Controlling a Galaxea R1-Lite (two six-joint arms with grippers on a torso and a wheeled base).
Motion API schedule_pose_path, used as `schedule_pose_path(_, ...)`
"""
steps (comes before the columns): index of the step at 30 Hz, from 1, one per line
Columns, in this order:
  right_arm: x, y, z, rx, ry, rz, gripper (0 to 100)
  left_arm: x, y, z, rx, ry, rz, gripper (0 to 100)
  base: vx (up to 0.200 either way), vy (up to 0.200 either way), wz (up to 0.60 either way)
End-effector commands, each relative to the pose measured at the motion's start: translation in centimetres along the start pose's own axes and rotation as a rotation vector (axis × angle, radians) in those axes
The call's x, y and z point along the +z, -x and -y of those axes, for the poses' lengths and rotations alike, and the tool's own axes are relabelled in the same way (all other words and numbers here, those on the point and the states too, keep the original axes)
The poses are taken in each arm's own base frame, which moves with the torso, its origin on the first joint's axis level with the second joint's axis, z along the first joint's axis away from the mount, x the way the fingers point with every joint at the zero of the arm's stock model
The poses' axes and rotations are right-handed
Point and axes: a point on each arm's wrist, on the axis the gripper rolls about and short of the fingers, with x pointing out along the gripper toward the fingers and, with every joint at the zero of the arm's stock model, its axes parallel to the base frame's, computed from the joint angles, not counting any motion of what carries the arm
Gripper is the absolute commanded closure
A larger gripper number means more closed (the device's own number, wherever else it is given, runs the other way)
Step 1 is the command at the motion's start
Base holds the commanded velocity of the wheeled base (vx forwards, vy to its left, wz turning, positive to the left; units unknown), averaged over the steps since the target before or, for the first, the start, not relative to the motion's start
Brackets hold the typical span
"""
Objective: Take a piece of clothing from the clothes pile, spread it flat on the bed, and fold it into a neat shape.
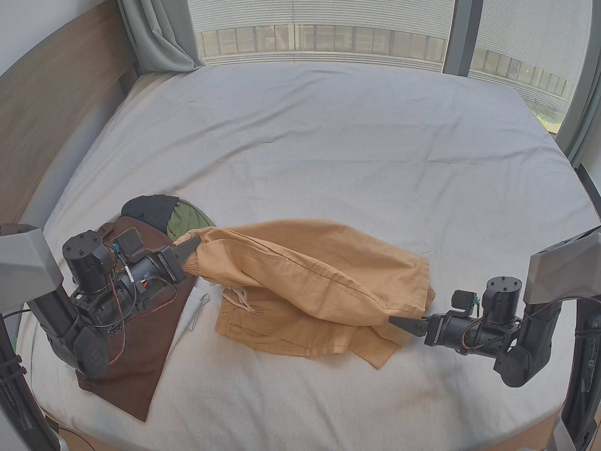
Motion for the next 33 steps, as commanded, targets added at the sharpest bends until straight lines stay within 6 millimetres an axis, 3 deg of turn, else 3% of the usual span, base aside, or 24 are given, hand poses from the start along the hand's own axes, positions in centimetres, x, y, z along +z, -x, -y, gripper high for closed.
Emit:
schedule_pose_path(1, -0.1, -0.2, -0.5, 0.016, 0.008, -0.006, 0, -0.1, -0.1, 0.0, 0.000, 0.003, -0.001, 100, 0.000, 0.000, 0.00)
schedule_pose_path(17, 1.5, 1.6, -3.7, 0.095, 0.061, 0.046, 0, 0.2, -0.3, -0.2, 0.001, 0.013, 0.011, 100, 0.000, 0.000, 0.00)
schedule_pose_path(30, 2.5, -0.1, -3.7, 0.126, 0.049, 0.085, 0, 0.1, -0.5, -0.1, -0.003, 0.014, 0.008, 100, 0.000, 0.000, 0.00)
schedule_pose_path(33, 2.0, -0.8, -3.6, 0.131, 0.040, 0.066, 0, 0.1, -0.5, -0.1, -0.004, 0.014, 0.010, 100, 0.000, 0.000, 0.00)
